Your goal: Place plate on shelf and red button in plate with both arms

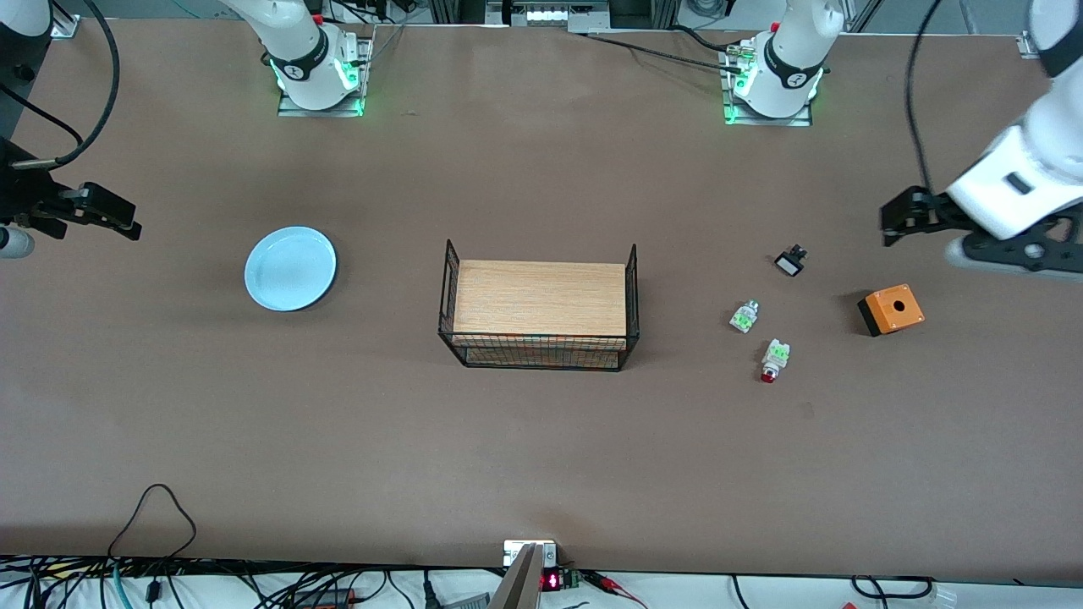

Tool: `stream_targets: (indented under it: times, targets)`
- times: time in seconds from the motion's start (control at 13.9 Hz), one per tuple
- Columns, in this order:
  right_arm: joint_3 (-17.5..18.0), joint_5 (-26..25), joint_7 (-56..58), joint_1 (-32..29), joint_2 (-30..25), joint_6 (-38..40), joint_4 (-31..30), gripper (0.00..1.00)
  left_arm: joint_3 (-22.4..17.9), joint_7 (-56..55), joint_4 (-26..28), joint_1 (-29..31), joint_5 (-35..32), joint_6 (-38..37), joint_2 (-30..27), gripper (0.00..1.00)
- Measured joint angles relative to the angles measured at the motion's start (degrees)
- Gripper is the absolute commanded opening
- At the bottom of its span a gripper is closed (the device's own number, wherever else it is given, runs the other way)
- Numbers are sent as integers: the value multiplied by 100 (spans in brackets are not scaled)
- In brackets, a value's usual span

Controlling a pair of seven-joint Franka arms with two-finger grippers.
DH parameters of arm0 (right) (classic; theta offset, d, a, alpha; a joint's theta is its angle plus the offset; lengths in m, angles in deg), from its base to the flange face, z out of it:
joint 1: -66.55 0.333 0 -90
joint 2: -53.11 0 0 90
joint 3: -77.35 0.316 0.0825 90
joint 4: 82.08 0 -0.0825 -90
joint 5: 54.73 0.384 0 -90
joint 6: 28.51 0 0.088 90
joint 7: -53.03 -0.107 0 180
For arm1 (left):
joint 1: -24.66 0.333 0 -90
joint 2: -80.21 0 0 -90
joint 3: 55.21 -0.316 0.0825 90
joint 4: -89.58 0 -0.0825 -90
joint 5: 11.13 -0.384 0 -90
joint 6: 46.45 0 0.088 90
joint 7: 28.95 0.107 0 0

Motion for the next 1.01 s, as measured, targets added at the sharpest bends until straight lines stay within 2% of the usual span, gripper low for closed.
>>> stream_targets:
  times: [0.22,0.36,1.01]
  targets:
    - [0,0,0,0,-1,1,0,100,-56,44,887,52,5,622,-560,100]
    - [0,0,0,0,-1,1,0,100,-89,44,1134,123,5,686,-718,100]
    - [1,-1,0,0,103,16,-9,100,-76,43,1194,174,6,464,-772,100]
